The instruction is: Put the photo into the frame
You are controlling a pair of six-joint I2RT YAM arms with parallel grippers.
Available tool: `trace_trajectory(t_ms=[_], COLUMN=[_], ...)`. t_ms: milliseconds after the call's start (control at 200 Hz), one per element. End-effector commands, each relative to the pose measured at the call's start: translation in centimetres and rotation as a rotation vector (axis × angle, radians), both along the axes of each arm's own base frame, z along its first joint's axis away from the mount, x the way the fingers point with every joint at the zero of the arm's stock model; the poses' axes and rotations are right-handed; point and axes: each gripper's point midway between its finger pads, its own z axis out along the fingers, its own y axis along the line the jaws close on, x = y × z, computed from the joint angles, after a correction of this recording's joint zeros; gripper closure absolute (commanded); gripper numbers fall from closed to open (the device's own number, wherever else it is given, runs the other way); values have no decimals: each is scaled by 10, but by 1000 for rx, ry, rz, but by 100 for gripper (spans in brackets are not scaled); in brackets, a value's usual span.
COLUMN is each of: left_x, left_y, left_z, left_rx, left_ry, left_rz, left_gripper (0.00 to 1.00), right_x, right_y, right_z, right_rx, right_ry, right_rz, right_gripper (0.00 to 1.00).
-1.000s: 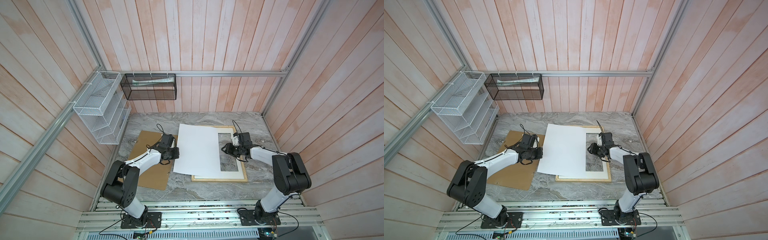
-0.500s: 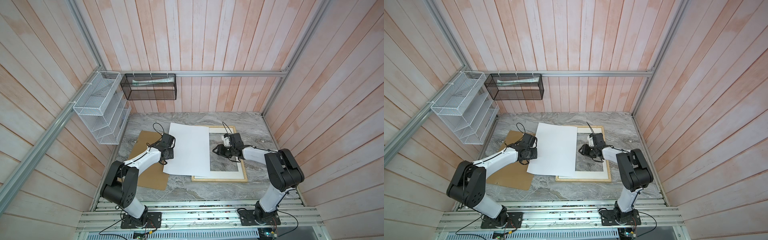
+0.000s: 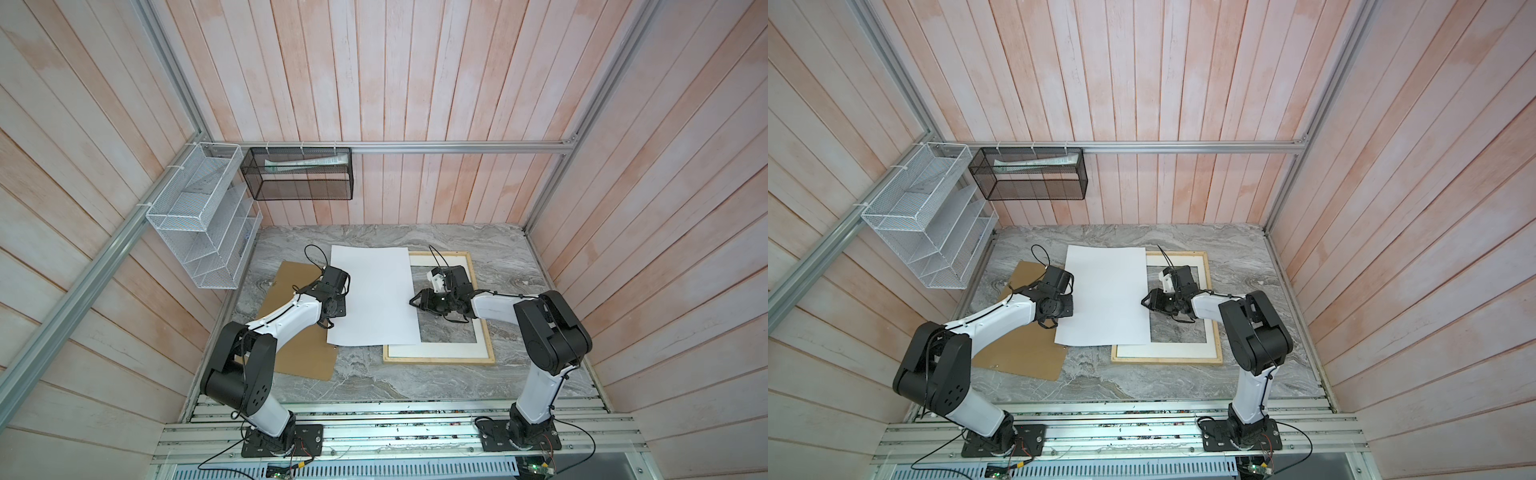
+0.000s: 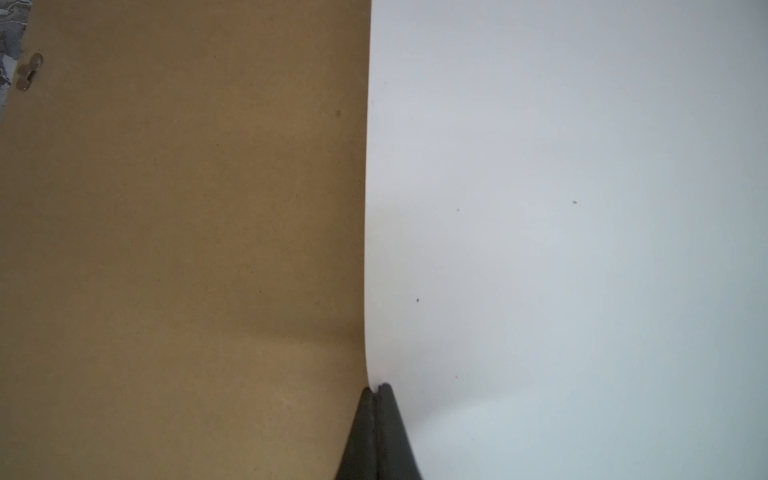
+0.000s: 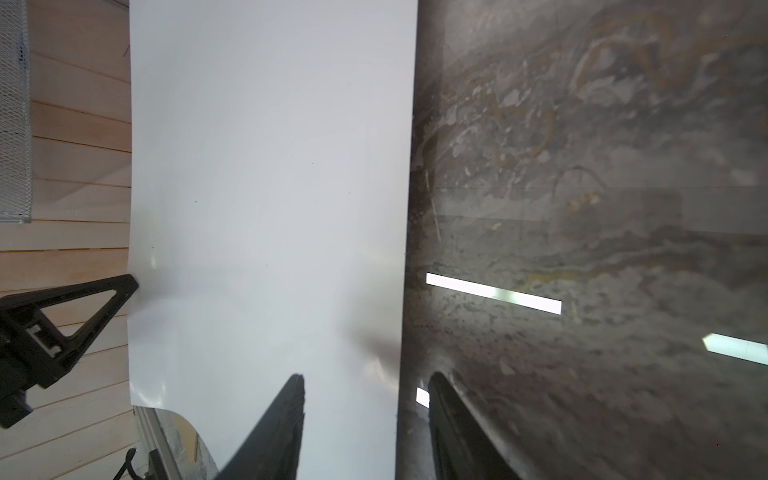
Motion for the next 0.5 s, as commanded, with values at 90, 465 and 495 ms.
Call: trace_trajectory(t_ms=[90, 465, 495], left_x=[3, 1, 1], left_y=[-3, -5, -6], left_z=[10, 8, 8], left_rx=[-32, -47, -50], left_ry=[-33, -32, -32], left_rz=[0, -10, -10], left_gripper=[100, 100, 100], right_x=[2, 3, 3], right_y=[16, 23, 23], right_z=[0, -1, -1], right_rx=[50, 85, 83], right_ry=[4, 18, 19], right_rz=[36, 57, 57], right_gripper=[50, 55, 56])
